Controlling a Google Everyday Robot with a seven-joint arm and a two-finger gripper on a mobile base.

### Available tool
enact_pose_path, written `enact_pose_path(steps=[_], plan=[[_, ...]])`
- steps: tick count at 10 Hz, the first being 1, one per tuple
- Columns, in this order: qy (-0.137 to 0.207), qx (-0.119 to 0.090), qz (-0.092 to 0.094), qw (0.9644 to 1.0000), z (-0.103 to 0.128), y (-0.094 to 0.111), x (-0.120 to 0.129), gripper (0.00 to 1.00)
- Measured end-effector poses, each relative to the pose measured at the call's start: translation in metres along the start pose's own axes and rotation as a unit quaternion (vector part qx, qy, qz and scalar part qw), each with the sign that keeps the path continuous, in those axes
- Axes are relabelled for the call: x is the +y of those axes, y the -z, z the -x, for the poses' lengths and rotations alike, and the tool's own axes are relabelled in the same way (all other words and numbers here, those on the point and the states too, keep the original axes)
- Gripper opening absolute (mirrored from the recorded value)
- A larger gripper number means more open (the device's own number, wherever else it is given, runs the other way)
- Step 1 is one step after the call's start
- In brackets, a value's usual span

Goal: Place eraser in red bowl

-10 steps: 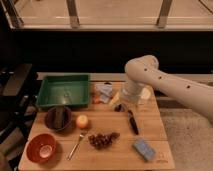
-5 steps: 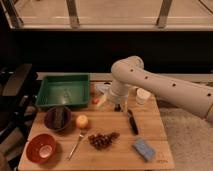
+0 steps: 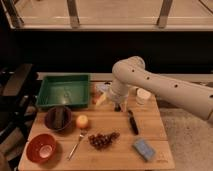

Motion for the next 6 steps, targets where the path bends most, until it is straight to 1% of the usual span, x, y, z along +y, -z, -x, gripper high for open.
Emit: enact_pose_path(steps=[1, 2, 3, 4, 5, 6], plan=[[0.009, -0.011, 0.018, 0.9997, 0.006, 0.001, 0.015, 0.80], [0.022, -0.023, 0.043, 0.9986, 0.014, -0.001, 0.039, 0.80], [0.033, -0.029, 0.060, 0.9972, 0.019, -0.002, 0.058, 0.80], [0.048, -0.036, 0.077, 0.9952, 0.025, -0.005, 0.083, 0.80], [0.067, -0.039, 0.099, 0.9921, 0.029, -0.011, 0.111, 0.80], [0.086, -0.036, 0.110, 0.9895, 0.028, -0.016, 0.134, 0.80]])
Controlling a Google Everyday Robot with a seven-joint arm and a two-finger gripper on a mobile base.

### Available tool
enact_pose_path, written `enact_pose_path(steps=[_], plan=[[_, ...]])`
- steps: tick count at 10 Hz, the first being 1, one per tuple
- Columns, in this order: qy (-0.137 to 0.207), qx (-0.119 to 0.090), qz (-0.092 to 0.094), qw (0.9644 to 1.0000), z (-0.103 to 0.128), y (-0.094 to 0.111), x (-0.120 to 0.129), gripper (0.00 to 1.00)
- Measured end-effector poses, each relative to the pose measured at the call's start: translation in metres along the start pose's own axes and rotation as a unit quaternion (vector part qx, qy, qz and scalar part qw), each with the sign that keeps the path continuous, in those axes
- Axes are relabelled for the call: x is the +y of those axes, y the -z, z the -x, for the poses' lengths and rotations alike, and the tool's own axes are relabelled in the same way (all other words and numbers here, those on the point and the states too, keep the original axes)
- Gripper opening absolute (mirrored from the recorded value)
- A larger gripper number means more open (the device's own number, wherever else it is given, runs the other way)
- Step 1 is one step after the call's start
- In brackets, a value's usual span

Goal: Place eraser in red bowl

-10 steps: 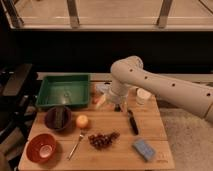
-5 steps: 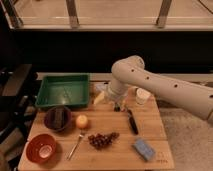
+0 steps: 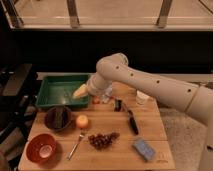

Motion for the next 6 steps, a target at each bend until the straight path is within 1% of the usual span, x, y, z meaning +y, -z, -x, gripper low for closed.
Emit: enact_pose_path(steps=[1, 5, 6], plan=[[0.008, 0.003, 0.005, 0.9999, -0.0003, -0.0041, 0.0099, 0.80], [0.008, 0.002, 0.003, 1.0000, 0.0001, -0.0041, 0.0076, 0.80], [0.015, 0.003, 0.006, 0.9999, 0.0000, -0.0065, 0.0101, 0.80]])
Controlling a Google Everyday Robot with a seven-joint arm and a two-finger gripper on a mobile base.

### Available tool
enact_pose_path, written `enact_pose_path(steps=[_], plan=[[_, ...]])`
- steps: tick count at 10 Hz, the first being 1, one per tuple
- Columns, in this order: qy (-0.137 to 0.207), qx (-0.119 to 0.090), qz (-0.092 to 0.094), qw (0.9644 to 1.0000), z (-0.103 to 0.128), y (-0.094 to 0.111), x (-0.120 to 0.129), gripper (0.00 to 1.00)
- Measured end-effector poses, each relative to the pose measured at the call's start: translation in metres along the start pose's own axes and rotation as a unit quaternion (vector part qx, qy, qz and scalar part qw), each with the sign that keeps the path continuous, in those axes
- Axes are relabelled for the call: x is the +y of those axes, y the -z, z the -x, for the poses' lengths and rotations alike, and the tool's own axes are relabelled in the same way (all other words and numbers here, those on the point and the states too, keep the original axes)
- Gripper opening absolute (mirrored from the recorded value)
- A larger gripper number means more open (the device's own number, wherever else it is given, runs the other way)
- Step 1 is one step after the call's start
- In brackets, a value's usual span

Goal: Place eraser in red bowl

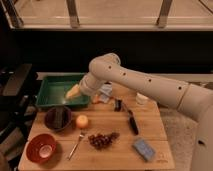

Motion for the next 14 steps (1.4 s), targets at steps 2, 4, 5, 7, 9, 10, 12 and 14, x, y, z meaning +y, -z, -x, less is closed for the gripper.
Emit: enact_pose_path(steps=[2, 4, 5, 7, 9, 10, 12, 14], plan=[[0.025, 0.003, -0.007, 0.9997, 0.001, -0.013, 0.017, 0.80], [0.048, 0.022, -0.014, 0.9985, 0.001, -0.046, 0.050, 0.80], [0.057, 0.032, -0.015, 0.9978, 0.000, -0.060, 0.062, 0.80], [0.073, 0.058, -0.015, 0.9955, -0.005, -0.094, 0.083, 0.80], [0.076, 0.083, -0.019, 0.9935, -0.008, -0.128, 0.082, 0.80], [0.072, 0.093, -0.022, 0.9928, -0.009, -0.141, 0.075, 0.80], [0.058, 0.109, -0.026, 0.9920, -0.007, -0.159, 0.065, 0.80], [0.042, 0.116, -0.025, 0.9921, -0.005, -0.170, 0.058, 0.80]])
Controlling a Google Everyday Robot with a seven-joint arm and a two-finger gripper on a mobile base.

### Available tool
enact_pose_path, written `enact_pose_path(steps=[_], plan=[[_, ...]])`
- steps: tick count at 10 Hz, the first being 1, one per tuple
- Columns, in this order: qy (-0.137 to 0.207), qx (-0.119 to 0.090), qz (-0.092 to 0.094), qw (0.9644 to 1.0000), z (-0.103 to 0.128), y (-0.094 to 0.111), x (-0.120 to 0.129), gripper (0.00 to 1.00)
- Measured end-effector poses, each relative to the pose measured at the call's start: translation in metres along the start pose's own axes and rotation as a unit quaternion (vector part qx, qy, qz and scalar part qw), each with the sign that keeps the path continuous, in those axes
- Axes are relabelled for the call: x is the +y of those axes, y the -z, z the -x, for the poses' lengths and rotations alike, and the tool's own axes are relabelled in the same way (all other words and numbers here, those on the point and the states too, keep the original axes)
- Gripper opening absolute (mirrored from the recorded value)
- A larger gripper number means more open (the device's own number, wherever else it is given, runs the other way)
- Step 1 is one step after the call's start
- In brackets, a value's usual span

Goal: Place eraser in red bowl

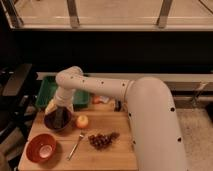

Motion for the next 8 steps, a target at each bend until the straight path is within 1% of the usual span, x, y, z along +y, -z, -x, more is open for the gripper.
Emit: enact_pose_path(steps=[2, 3, 4, 5, 7, 8], plan=[[-0.021, 0.006, 0.011, 0.9997, 0.004, -0.010, -0.005, 0.80], [-0.027, 0.008, 0.014, 0.9995, 0.005, -0.013, -0.006, 0.80], [-0.030, 0.007, 0.015, 0.9994, 0.006, -0.014, -0.005, 0.80], [-0.031, 0.001, 0.011, 0.9995, 0.007, -0.013, -0.004, 0.80], [-0.027, -0.022, -0.005, 0.9994, 0.008, 0.004, 0.000, 0.80], [-0.025, -0.034, -0.011, 0.9990, 0.008, 0.018, -0.002, 0.80]])
